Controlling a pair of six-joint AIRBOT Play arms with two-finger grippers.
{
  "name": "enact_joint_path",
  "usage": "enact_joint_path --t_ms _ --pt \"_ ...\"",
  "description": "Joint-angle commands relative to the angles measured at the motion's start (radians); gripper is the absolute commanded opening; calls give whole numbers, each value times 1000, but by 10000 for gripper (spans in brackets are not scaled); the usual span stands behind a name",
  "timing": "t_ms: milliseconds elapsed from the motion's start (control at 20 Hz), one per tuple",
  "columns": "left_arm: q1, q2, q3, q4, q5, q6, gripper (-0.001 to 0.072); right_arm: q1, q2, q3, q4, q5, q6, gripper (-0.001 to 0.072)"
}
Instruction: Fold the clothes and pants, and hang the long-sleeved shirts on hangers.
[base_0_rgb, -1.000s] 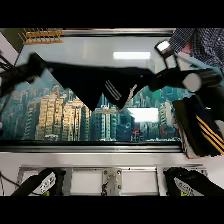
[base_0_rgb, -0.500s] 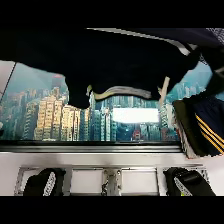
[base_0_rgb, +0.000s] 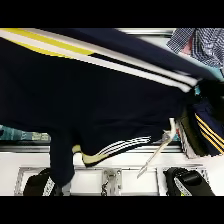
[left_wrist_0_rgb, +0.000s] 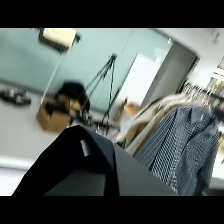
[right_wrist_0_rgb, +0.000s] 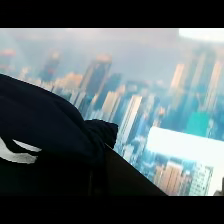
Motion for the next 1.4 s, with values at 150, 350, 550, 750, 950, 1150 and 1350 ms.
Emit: enact_joint_path --t_ms 150,350,550,750,950,1150,1350 --pt "-114 -488 2 1 -100 -3 3 -2 -460 0 -23 146 15 14" --pt "-183 -730 4 -6 44 -11 3 -14 -710 11 -161 5 -71 14" --pt "-180 -847 135 2 -52 -9 3 -55 -758 21 -168 -110 -77 14" --pt "-161 -832 212 182 -224 -38 2 -60 -734 19 -179 -123 -93 13" --pt "-161 -671 -78 410 -220 -88 2 -53 -703 -78 -179 -135 -105 13" --pt "-161 -564 -474 436 -28 -71 3 2 -684 -253 -176 -183 -91 13" --pt "-156 -595 -657 416 140 -70 3 108 -686 -402 -176 -275 -14 13"
